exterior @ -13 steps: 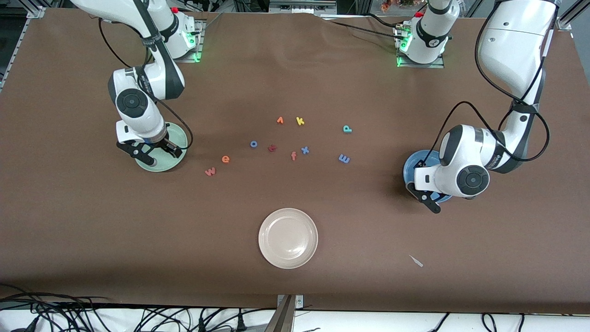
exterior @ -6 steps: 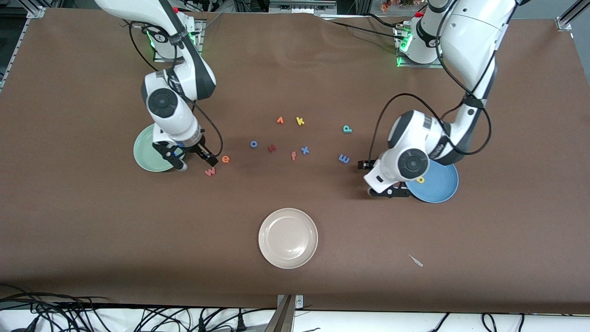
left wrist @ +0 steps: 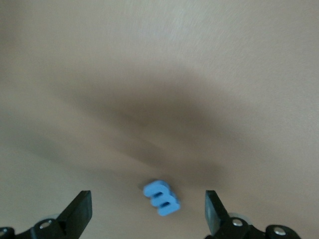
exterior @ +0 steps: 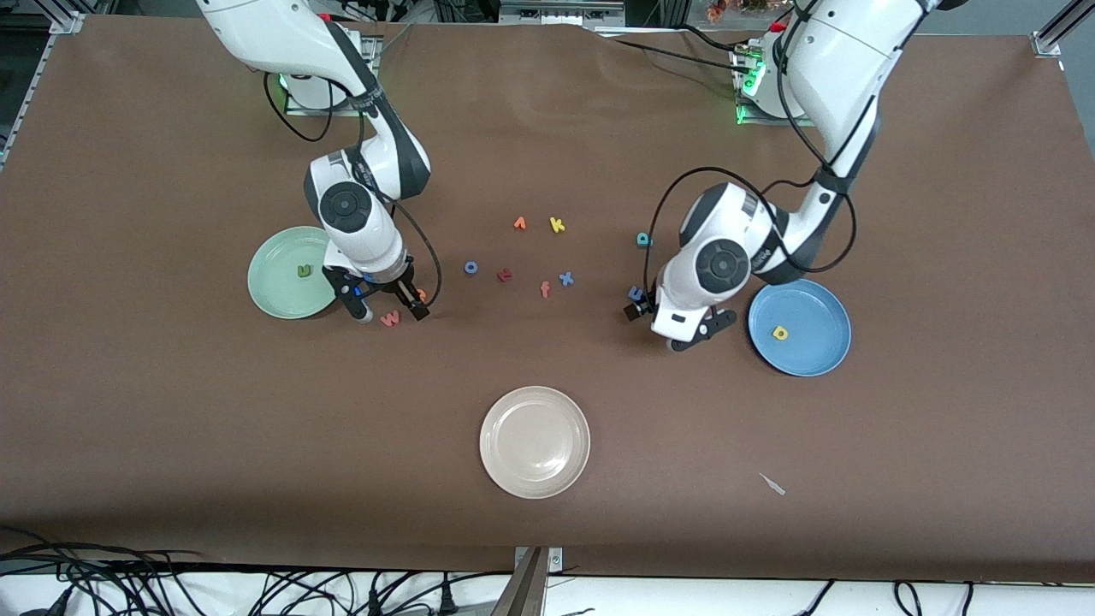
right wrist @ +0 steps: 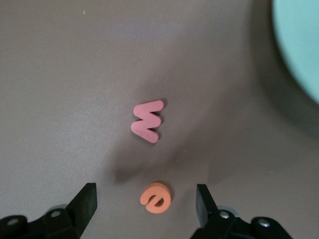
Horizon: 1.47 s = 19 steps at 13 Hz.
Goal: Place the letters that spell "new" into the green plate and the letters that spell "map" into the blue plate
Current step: 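Grasp the blue m with the left gripper while the right gripper grasps orange e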
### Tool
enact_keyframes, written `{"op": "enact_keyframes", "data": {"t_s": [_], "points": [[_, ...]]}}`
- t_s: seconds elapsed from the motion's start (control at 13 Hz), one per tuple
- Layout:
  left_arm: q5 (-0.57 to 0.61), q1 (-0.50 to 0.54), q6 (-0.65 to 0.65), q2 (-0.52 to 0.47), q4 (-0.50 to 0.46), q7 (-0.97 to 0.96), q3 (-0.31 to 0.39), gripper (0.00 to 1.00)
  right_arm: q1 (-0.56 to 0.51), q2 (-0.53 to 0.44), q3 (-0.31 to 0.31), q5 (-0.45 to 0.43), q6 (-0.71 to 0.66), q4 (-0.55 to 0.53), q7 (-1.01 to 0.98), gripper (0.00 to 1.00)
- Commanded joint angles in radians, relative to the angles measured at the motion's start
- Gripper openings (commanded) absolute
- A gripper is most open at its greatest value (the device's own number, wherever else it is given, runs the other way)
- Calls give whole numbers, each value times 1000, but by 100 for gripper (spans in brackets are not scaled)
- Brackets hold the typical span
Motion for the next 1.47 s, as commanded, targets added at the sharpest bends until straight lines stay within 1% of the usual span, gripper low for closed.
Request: {"op": "enact_keyframes", "data": {"t_s": [0.0,0.08,0.15,0.23,0.31,0.39,0.46,0.54,0.62,0.69,0.77,1.0,1.08,1.16,1.23,1.31,1.39], "points": [[-11,-58,157,-73,-133,-209,12,100,1,28,14,16,44,12,36,81],[8,-61,193,-82,-162,-244,12,100,1,28,17,16,44,11,36,75],[42,-62,193,-85,-170,-284,11,100,1,35,17,16,44,7,36,67],[85,-72,193,-88,-172,-370,12,100,1,40,17,16,44,6,35,59],[173,-85,194,-85,-172,-469,11,99,1,40,17,16,44,7,30,38],[246,-84,197,-78,-170,-542,9,97,1,38,17,16,44,7,29,23],[275,-81,199,-65,-165,-567,9,97,1,34,17,16,39,10,15,16],[274,-79,201,-58,-158,-570,9,97,1,29,16,10,38,11,3,11],[266,-79,205,-49,-149,-572,9,96,1,20,14,9,33,14,-26,8],[265,-73,211,-27,-130,-585,9,94,-2,-6,8,9,15,14,-57,8],[265,-72,219,-12,-118,-597,9,93,-5,-37,-10,9,-32,14,-97,8],[246,-66,243,13,-112,-602,9,80,-3,-152,-96,9,-290,9,-326,8],[246,-67,248,17,-112,-602,9,74,-3,-182,-123,9,-351,1,-400,5],[246,-67,250,22,-112,-602,9,71,-3,-213,-160,11,-372,-34,-471,5],[246,-67,250,24,-112,-611,9,60,-5,-245,-186,9,-367,-83,-538,5],[246,-67,250,24,-112,-614,9,43,-5,-267,-214,9,-361,-124,-592,5],[248,-67,250,25,-112,-604,9,24,-5,-276,-232,11,-347,-158,-631,5]]}}
